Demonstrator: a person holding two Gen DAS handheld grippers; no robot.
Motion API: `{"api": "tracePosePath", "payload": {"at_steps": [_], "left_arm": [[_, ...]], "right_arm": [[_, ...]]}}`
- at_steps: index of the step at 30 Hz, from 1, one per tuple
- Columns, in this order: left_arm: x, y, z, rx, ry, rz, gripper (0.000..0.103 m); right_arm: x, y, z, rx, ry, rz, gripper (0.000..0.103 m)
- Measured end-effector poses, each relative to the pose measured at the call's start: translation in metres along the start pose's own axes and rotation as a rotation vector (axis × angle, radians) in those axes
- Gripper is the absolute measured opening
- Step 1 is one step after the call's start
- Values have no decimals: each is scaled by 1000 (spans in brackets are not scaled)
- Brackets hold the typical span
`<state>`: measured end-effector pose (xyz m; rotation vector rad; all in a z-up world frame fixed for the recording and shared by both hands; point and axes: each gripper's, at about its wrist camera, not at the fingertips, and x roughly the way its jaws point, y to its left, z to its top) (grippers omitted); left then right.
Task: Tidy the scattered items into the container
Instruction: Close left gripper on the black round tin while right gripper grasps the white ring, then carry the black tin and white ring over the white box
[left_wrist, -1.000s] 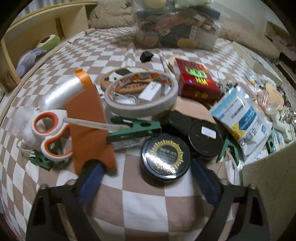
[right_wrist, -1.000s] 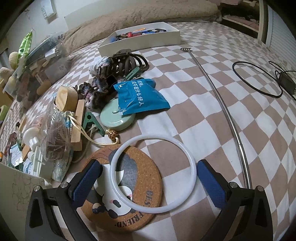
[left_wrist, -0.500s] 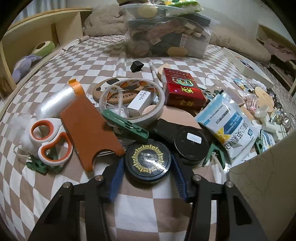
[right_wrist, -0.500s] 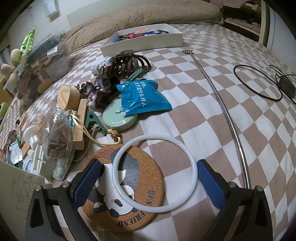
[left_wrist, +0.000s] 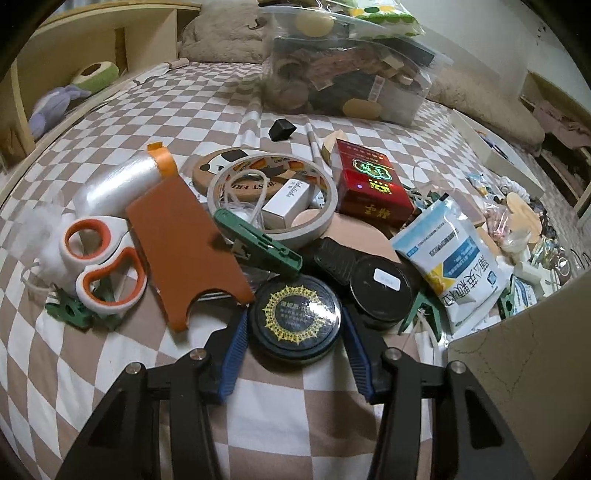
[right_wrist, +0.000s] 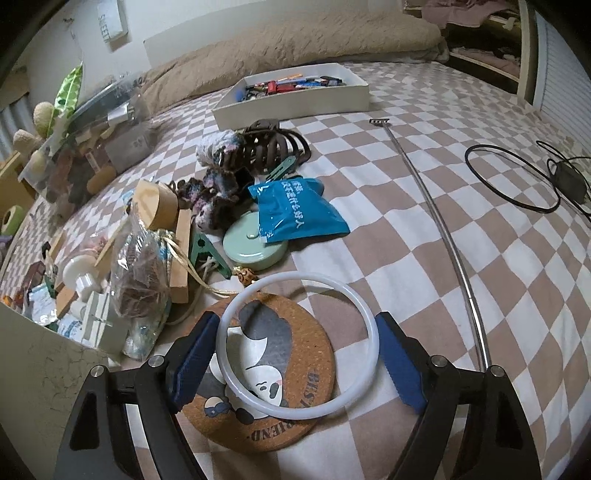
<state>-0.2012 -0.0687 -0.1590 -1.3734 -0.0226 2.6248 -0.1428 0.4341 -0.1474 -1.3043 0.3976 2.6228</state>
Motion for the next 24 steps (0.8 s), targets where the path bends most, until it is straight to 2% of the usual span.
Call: {"api": "tracePosePath", "payload": {"at_steps": [7, 16, 24], "left_arm": [[-7, -2, -1, -13, -15, 23, 50], [-35, 4, -2, -78, -124, 29, 50], [-56, -1, -3, -81, -193, 20, 50]], "right_arm": [[-13, -4, -1, 48, -40, 36, 85], [-32, -4, -2, 91, -94, 115, 85], [-54, -3, -6, 110, -145, 197, 85]]}}
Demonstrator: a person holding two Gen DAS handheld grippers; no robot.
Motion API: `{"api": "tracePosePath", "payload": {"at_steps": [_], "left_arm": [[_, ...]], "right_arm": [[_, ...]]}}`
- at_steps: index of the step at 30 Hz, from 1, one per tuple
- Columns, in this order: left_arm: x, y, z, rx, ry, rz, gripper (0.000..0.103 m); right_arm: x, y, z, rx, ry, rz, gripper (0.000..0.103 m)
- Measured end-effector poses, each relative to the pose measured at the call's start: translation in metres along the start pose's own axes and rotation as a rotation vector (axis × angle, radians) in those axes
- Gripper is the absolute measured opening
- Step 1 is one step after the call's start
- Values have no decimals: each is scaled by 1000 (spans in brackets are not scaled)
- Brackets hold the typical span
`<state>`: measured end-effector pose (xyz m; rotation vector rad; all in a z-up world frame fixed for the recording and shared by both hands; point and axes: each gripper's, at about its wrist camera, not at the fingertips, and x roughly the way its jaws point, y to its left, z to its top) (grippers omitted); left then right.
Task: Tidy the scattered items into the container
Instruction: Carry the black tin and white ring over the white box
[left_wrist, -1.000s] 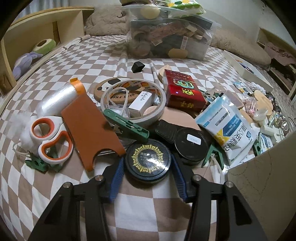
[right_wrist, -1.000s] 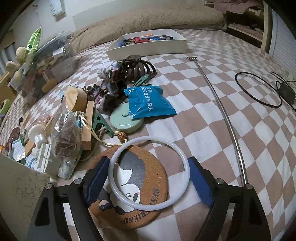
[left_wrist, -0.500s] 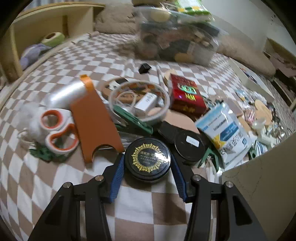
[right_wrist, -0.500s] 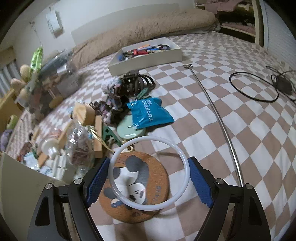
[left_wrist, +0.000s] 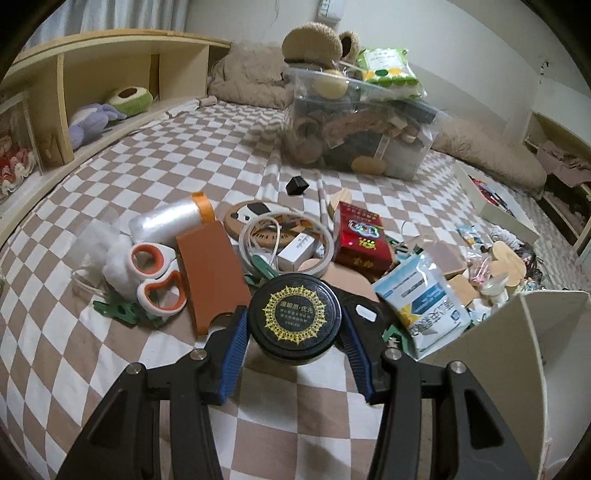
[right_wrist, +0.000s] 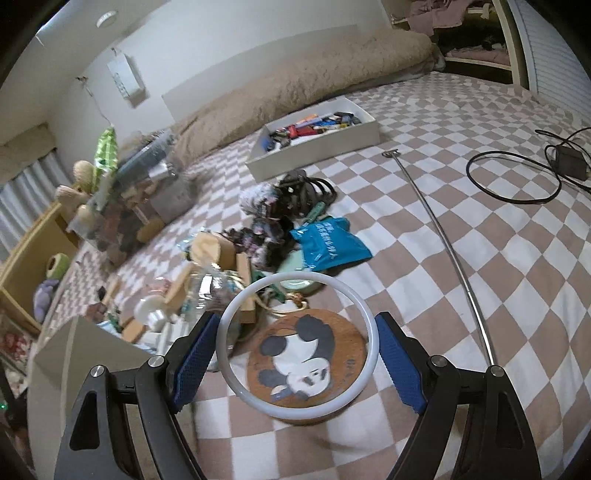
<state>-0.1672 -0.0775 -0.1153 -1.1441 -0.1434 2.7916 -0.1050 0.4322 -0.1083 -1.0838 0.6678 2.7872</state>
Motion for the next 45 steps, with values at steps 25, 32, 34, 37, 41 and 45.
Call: {"api": "tracePosePath", "payload": {"at_steps": [25, 32, 34, 37, 41, 45], "left_arm": [[-80, -41, -6, 76, -203, -97, 50], [-108, -60, -5, 110, -252, -186, 50], [-115, -67, -3, 124, -252, -224, 50], [-122, -79, -1, 153, -230, -285, 50], [-126, -98, -1, 215, -190, -346, 50], [-126, -118, -2, 306, -133, -385, 50]], "right_arm": [[-74, 43, -3, -33, -132, 253, 85], [-89, 73, -9, -114, -130, 345, 85], [-93, 81, -11, -131, -132, 374, 85], [-95, 89, -14, -155, -116, 426, 85], [-101, 101, -18, -198, -97, 465, 85], [-107, 111, -24, -227, -78, 505, 85]]}}
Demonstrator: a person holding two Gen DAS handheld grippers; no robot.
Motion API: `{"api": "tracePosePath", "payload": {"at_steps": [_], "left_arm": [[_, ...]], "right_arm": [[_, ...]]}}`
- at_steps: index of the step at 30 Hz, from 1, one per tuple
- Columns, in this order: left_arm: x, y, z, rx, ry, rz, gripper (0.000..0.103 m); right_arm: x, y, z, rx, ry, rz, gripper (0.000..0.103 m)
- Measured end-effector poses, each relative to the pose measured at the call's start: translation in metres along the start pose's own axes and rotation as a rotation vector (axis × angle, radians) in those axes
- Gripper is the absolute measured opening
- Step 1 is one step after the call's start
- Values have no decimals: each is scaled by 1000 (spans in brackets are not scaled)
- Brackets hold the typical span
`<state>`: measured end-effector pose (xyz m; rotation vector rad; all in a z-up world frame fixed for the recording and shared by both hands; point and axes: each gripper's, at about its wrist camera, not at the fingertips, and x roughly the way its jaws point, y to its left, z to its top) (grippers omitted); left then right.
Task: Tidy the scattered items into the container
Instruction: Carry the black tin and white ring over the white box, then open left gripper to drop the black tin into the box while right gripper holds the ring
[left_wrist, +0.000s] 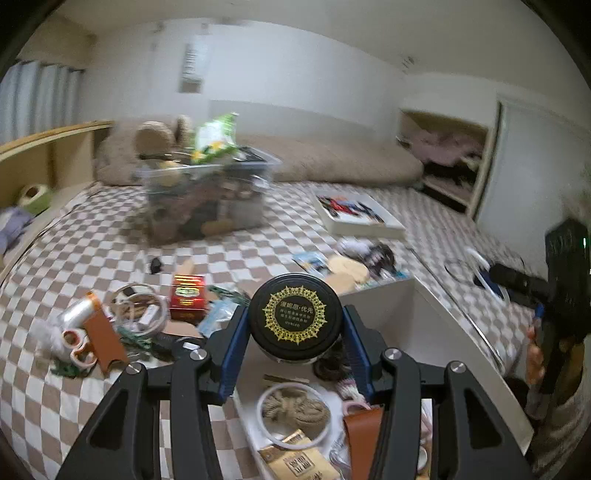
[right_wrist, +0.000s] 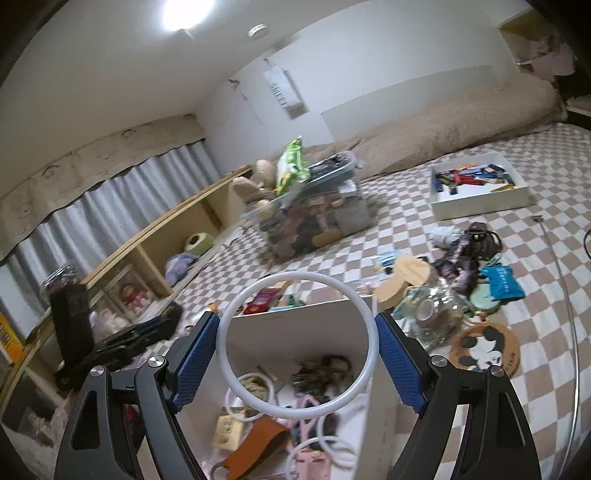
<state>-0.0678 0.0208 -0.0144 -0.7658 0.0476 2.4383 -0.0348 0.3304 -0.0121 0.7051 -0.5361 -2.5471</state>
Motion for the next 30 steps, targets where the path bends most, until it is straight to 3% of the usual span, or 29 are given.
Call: {"api": "tracePosePath", "payload": {"at_steps": [12, 17, 30], "left_arm": [[46, -42, -12, 177, 290, -149, 50], [59, -48, -15, 200, 339, -169, 50], [82, -44, -19, 236, 390, -126, 50]], "right_arm": [[11, 19, -8, -27, 54, 37, 85], [14, 22, -10, -25, 78, 48, 85], [23, 30, -14, -34, 116, 68, 85]]}}
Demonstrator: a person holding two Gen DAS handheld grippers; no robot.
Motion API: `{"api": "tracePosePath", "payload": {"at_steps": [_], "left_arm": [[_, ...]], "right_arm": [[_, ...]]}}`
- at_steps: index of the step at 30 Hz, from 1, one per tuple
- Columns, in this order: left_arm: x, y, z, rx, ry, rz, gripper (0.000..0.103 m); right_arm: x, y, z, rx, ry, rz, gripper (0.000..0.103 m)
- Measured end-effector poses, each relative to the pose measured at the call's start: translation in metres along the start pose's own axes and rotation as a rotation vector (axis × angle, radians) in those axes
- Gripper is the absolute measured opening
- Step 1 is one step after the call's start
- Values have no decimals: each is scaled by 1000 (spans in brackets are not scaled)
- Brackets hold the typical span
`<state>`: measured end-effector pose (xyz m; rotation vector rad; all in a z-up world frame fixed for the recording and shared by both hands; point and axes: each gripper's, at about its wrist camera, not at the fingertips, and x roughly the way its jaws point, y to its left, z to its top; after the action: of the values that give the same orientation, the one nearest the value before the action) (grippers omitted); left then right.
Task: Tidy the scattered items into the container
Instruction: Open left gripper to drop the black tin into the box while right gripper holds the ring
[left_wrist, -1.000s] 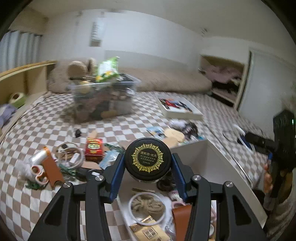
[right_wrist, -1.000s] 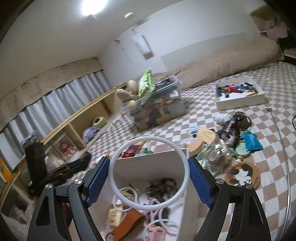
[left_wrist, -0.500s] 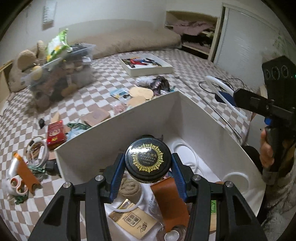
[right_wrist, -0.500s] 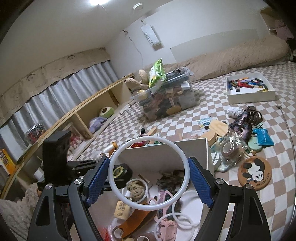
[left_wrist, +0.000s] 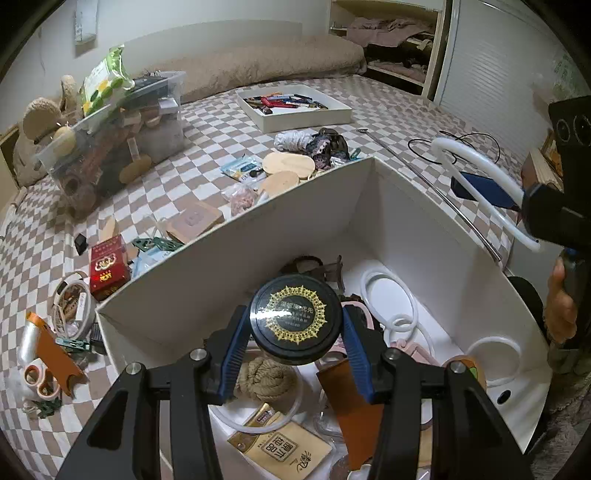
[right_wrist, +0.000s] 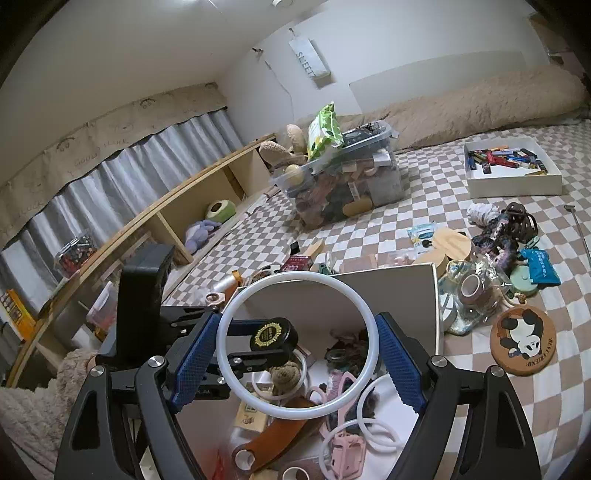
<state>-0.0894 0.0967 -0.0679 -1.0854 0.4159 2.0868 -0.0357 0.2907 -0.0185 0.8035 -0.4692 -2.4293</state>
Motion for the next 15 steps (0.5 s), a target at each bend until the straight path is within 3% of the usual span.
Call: {"api": "tracePosePath", "payload": {"at_steps": [5, 8, 15], "left_arm": [[5, -4, -3, 18, 17, 5, 50], [2, -5, -3, 15, -4, 12, 64], [-13, -1, -1, -14, -66, 18, 65]], "right_arm": [[2, -3, 0, 11, 10, -14, 85], [2, -4, 0, 16, 10, -17, 85], [4, -2, 0, 16, 18, -19, 85]]}}
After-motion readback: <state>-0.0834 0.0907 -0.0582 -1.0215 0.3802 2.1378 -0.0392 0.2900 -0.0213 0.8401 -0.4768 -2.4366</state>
